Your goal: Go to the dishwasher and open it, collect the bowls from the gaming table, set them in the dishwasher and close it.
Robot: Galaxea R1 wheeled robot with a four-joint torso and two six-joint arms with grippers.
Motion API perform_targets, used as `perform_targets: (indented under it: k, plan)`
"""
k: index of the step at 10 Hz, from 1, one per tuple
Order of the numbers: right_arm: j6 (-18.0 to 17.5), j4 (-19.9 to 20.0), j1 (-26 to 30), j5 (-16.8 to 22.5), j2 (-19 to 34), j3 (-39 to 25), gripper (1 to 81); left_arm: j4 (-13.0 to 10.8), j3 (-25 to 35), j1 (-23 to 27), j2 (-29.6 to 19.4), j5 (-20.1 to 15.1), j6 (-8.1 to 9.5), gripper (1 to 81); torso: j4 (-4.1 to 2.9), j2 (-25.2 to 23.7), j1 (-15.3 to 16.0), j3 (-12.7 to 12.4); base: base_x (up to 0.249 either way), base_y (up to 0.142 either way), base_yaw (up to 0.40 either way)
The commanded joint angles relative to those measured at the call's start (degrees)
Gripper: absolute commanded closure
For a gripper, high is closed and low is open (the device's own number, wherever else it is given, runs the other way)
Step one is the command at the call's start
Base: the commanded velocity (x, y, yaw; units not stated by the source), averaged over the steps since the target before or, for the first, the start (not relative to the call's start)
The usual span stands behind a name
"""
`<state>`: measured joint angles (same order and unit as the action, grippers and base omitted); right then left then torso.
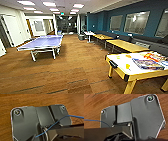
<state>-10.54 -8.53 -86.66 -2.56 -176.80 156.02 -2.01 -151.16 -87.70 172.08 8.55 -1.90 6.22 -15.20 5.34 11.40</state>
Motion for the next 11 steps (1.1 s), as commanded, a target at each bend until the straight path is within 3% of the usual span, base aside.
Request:
perform_targets:
  k: [1,11]
  plan:
    - [0.00,-0.26,2.94,2.65,-0.42,-0.46,1.0,-0.71,0.25,2.66,0.11,-2.83,-0.56,1.0,0.00,0.00,0.00,0.00,0.000,0.000,-0.191]
    - [0.00,-0.17,2.94,2.65,-0.51,-0.37,1.0,-0.63,0.25,2.84,0.02,-2.92,-0.48,1.0,0.00,0.00,-0.04,0.02,0.000,0.000,-0.361]
